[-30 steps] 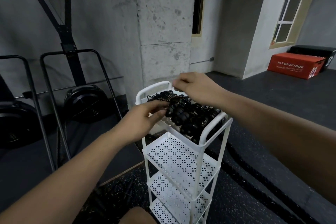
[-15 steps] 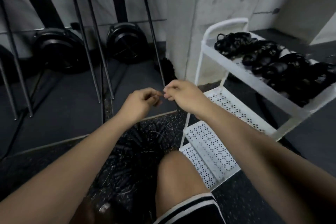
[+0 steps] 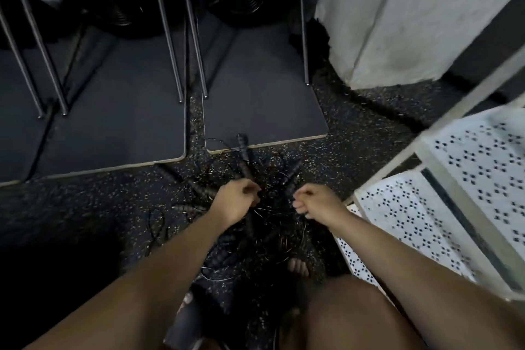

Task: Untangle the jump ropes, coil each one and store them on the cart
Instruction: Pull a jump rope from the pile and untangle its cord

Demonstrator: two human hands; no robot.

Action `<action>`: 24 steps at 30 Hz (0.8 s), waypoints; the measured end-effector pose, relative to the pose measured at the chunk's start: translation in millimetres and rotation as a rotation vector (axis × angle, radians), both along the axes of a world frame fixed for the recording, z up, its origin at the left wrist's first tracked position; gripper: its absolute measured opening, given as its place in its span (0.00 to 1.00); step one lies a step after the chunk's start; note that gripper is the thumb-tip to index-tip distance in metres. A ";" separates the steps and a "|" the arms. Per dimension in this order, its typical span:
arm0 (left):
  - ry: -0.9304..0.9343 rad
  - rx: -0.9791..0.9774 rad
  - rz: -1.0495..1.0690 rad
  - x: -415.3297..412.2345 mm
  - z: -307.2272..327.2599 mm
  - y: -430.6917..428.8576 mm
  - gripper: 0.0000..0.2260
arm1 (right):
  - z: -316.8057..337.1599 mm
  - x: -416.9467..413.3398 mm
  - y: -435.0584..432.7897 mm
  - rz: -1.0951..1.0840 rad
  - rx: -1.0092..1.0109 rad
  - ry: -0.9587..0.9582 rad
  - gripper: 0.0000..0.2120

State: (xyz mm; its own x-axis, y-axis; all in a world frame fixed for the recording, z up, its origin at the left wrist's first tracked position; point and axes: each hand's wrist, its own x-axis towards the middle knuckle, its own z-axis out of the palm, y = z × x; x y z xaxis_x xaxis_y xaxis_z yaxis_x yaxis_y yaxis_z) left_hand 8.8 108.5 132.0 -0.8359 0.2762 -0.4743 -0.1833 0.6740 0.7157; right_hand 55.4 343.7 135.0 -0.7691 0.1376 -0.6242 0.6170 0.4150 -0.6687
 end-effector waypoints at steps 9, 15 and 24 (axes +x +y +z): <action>-0.040 -0.074 -0.032 -47.7 -134.4 10.5 0.09 | -149.8 -69.4 10.3 0.200 0.345 0.015 0.19; -0.040 -0.096 -0.122 -66.0 -201.0 19.6 0.13 | -222.0 -132.1 27.4 0.470 0.632 0.081 0.24; -0.020 -0.095 -0.154 -81.2 -250.8 12.0 0.11 | -286.3 -217.8 47.7 0.966 1.007 0.083 0.43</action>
State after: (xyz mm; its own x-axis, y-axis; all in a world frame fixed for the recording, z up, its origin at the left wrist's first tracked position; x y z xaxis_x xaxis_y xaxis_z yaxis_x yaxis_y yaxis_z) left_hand -72.4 120.5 -118.8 -0.7773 0.3529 -0.5208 -0.0868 0.7598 0.6443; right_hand -162.4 391.5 -151.3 -0.8454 -0.1046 -0.5239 -0.2110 0.9663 0.1477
